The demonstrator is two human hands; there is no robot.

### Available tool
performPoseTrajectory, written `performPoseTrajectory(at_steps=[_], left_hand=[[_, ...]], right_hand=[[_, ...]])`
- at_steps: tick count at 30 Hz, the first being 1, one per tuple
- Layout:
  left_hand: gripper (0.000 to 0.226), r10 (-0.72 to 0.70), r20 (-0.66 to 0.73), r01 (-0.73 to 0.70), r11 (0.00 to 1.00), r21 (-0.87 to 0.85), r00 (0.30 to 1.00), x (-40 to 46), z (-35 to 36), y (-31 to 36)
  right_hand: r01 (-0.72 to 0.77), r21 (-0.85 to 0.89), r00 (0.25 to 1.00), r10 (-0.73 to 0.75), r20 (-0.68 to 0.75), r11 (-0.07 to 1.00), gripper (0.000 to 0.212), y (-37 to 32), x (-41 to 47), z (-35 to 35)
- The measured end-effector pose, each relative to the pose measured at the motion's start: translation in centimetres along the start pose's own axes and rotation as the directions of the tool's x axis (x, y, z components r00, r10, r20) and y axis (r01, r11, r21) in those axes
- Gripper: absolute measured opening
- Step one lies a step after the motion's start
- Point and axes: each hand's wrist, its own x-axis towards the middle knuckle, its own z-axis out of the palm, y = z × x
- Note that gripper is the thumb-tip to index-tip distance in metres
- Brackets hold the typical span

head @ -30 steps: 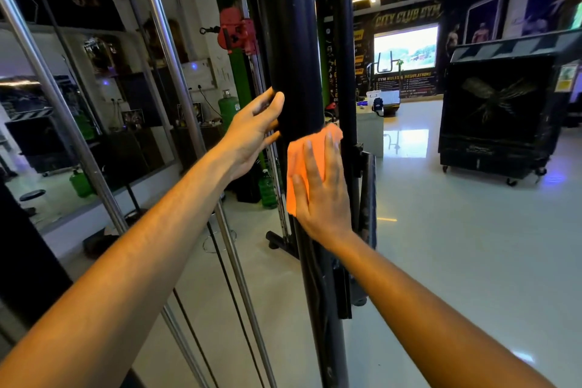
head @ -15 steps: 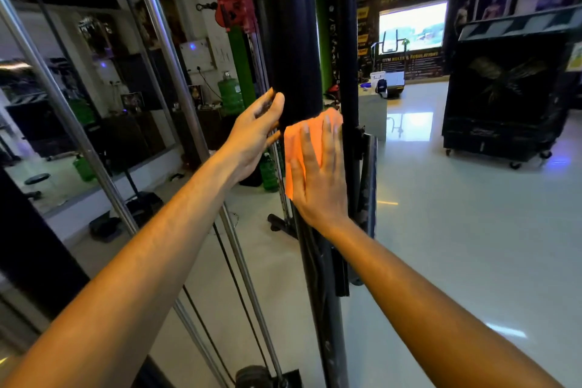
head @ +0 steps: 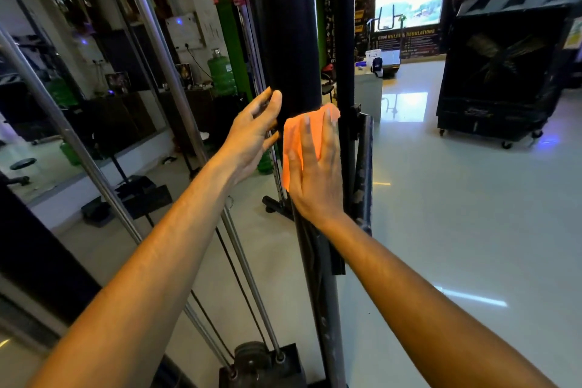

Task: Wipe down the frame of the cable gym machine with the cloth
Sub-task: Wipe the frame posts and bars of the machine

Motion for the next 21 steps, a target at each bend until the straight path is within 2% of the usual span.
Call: performPoseTrajectory(at_steps=[2, 5, 6, 10, 13, 17, 21], left_hand=[[0.076, -0.01, -0.004, 0.01, 1.0, -0.015, 1.0, -0.1, -0.4, -0.9], [0.079, -0.029, 0.01, 0.029, 1.0, -0.006, 1.0, -0.2, -0.9, -2.1], [0.082, -0.03, 0.014, 0.03, 1.0, -0.009, 0.999, -0.2, -0.9, -2.5], [0.082, -0.024, 0.021, 0.025, 0.999, -0.031, 0.999, -0.1, -0.9, -3.5], [0.073, -0.023, 0.03, 0.024, 0.999, -0.038, 0.999, 0.0, -1.0, -3.8], [0.057, -0.026, 0.024, 0.026, 0.999, -0.039, 0.999, -0.4, -1.1, -4.8], [0.065, -0.043, 0.03, 0.045, 0.997, -0.063, 0.999, -0.8, -1.1, -7.1]], right_hand=[[0.0, -0.05, 1.0, 0.002, 0.03, 0.999, 0.071, 1.4, -3.8, 1.5], [-0.098, -0.116, 0.99, 0.109, 0.086, 0.988, 0.1, 3.0, -10.4, 3.3], [-0.135, -0.109, 0.986, 0.145, 0.086, 0.985, 0.103, 3.0, -11.6, 3.7], [-0.163, -0.03, 0.986, 0.164, 0.013, 0.986, 0.074, 0.7, -8.8, 3.3], [-0.167, -0.014, 0.984, 0.166, -0.061, 0.986, 0.068, -0.3, -5.0, 2.9], [-0.151, -0.09, 0.985, 0.143, -0.093, 0.984, 0.078, 0.9, -6.3, 4.1], [-0.217, -0.207, 0.976, 0.213, -0.039, 0.954, 0.105, 3.3, -13.5, 6.1]])
